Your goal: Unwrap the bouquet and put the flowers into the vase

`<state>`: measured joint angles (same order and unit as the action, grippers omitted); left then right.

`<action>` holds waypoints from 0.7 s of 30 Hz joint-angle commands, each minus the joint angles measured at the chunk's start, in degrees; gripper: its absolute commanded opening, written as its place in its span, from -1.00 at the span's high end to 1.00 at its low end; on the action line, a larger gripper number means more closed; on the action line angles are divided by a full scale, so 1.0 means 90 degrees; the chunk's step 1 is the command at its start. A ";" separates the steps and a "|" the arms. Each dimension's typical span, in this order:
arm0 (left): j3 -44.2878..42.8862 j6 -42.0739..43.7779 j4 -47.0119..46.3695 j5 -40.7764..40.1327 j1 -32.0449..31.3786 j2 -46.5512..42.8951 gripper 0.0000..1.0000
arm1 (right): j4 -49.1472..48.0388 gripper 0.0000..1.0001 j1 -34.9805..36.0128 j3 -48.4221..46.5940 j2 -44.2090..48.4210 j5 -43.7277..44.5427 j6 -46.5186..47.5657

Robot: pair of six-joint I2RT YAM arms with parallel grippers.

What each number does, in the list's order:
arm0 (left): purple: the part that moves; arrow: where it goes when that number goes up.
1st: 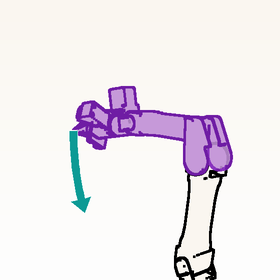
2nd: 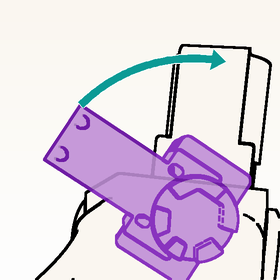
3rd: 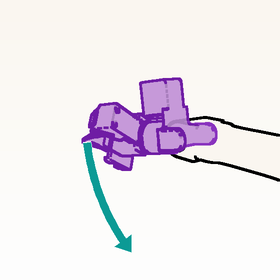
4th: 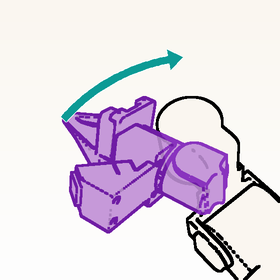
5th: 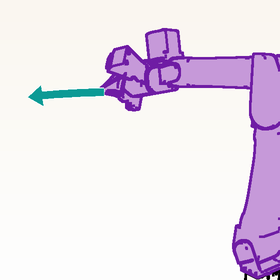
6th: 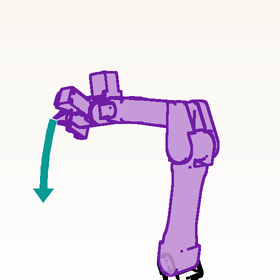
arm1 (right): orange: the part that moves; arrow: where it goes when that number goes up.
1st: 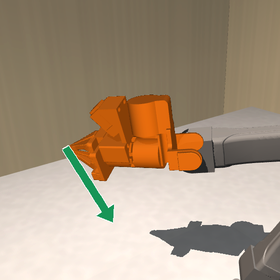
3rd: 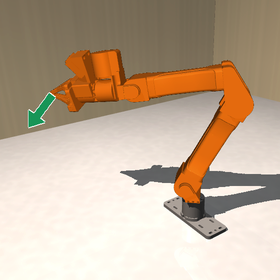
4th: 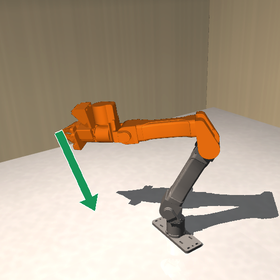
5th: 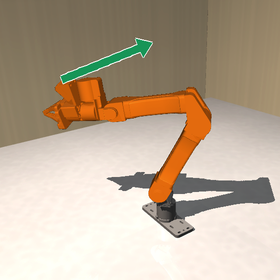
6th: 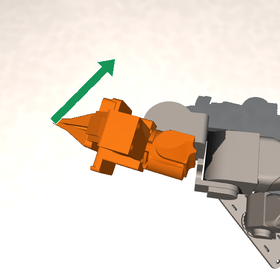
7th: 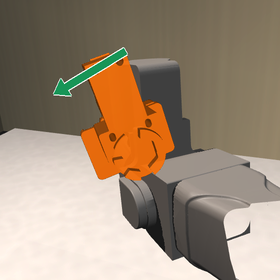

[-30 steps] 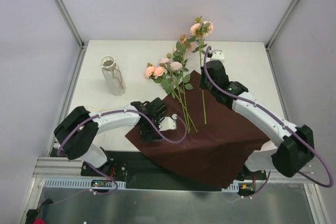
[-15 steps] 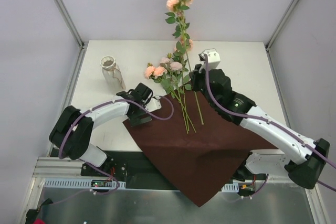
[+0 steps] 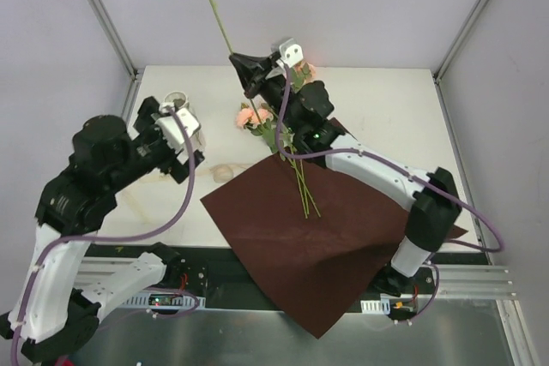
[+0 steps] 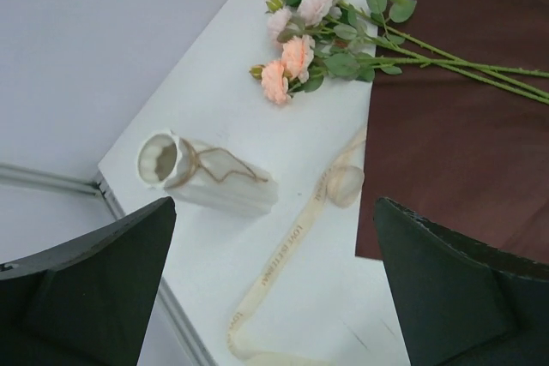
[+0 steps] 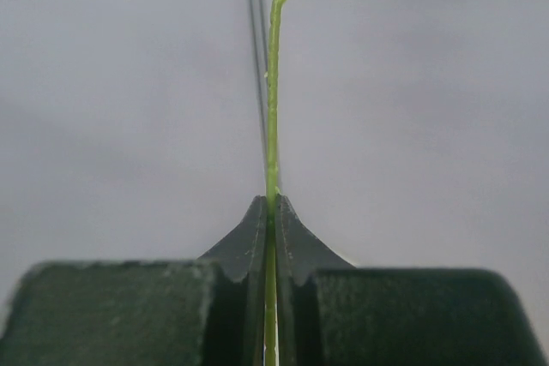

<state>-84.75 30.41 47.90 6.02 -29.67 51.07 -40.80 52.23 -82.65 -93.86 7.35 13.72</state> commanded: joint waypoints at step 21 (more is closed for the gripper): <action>0.1048 -0.1172 -0.1503 -0.4438 0.0182 -0.1778 -0.98 | -0.3433 0.99 0.0457 -0.5329 -0.4492 -0.2204 -0.1308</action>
<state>-75.02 23.73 40.32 -28.27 -28.75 33.54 -60.55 56.36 -134.32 -136.79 -9.96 4.80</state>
